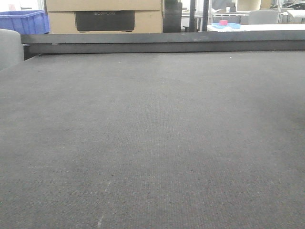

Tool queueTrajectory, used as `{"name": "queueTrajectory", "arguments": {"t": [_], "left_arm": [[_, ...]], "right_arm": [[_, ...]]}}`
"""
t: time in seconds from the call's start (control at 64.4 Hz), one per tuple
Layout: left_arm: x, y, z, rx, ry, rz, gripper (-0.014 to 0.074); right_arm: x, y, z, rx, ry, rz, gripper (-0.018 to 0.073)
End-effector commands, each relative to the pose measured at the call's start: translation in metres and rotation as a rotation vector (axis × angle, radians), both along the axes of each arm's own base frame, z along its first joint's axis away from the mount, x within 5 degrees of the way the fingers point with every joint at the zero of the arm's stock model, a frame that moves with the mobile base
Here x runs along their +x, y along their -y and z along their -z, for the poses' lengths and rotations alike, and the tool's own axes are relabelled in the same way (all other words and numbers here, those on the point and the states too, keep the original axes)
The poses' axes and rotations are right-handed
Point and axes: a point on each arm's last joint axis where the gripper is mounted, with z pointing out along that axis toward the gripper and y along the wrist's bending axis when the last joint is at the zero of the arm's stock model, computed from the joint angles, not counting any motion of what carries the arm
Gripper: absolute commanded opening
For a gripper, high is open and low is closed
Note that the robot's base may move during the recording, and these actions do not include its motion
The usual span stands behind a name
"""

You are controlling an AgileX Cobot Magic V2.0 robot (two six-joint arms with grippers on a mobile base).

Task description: Place valve from conveyor to right shelf box

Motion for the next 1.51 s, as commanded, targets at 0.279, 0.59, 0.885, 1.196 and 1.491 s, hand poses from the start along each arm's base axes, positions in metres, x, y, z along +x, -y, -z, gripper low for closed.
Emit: {"name": "queueTrajectory", "arguments": {"t": [0.279, 0.59, 0.885, 1.196, 1.491], "left_arm": [[-0.0048, 0.0021, -0.0112, -0.01, 0.11, -0.001, -0.0111], [-0.002, 0.0013, -0.0169, -0.006, 0.18, -0.009, -0.0111], [-0.001, 0.001, -0.0192, -0.004, 0.207, -0.012, -0.0111], [-0.001, 0.001, -0.0192, -0.004, 0.207, -0.012, -0.0111], [-0.001, 0.001, -0.0192, -0.004, 0.207, -0.012, -0.0111]], "right_arm": [[-0.005, 0.0016, -0.0157, 0.013, 0.14, 0.015, -0.0154], [-0.0043, 0.0015, -0.0153, 0.012, 0.138, 0.015, -0.0154], [-0.0043, 0.0015, -0.0153, 0.012, 0.138, 0.015, -0.0154], [-0.0043, 0.0015, -0.0153, 0.012, 0.138, 0.015, -0.0154], [-0.0043, 0.0015, -0.0153, 0.012, 0.138, 0.015, -0.0154]]}}
